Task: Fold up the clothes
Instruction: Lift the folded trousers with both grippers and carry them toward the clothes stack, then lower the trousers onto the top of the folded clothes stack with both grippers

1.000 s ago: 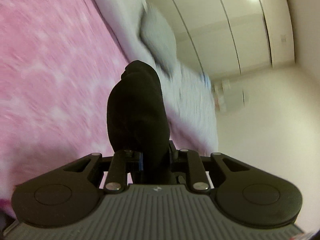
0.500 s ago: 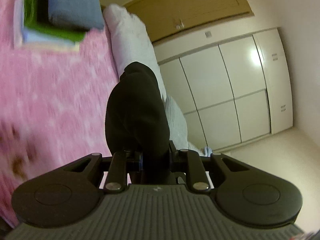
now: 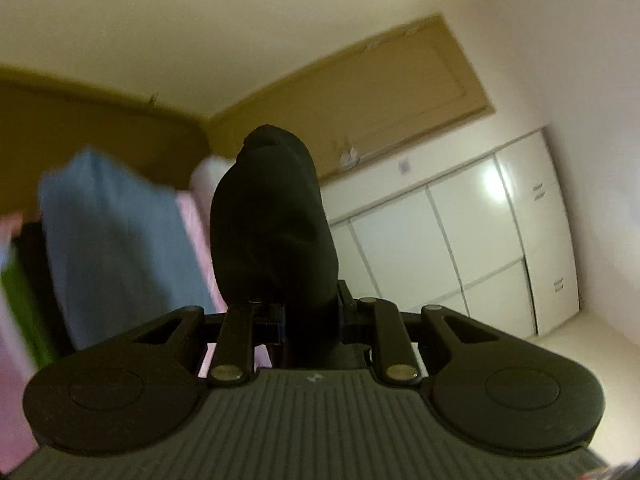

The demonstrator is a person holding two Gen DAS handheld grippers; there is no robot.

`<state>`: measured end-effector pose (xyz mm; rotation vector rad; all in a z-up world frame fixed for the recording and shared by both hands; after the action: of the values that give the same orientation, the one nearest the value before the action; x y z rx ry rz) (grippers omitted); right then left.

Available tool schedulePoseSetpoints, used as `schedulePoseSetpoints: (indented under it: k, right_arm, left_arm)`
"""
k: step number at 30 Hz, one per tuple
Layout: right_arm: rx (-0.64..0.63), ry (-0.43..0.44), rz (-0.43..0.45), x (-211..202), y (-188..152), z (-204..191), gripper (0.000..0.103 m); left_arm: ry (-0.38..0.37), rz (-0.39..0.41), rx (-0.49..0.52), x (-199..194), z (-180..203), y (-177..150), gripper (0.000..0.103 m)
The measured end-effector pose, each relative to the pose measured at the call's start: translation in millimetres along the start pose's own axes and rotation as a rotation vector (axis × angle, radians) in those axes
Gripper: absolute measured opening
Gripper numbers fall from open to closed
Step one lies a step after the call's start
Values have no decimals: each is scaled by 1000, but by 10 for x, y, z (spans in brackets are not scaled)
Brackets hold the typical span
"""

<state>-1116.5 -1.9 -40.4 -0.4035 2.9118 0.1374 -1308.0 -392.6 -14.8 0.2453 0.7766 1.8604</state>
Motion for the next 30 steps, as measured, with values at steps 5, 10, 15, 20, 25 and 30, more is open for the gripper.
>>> schedulePoseSetpoints:
  k: [5,10,15,20,25,30]
  right_arm:
    - [-31,34,-39,772,175,154,21]
    - [64,-154,-44,1432,236,988,44]
    - [134,-229,-35,1451,92,1353,51]
    - [124,-250,31,1298,186,1238,52]
    - [90,-261,61,1135,111,1035,19]
    - [-2,-262,115,1066,42,902,14]
  left_arm:
    - [37,33,36,298,-569,168,18]
    - [269,-131,-105,739,-1528,-226,20]
    - [241,-116,-213,672,-1747,-315,25]
    - [243,-174,-223,676,-1754,-181,25]
    - [247,-227,-134,734,-1697,-130,25]
    - [233,-267,-40,949,-1621,-85,24]
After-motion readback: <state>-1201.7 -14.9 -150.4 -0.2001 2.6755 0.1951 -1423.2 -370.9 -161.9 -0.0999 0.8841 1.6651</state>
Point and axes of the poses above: each gripper's, at about its wrist camera, not at the fingertips, and x roughly the way its jaws point, z to its right, y to its top, the point moved 1 cm from there along x, roughly the way its jaws point, and after that the axes turned 14 degrees about x, right-handed, at the moved point
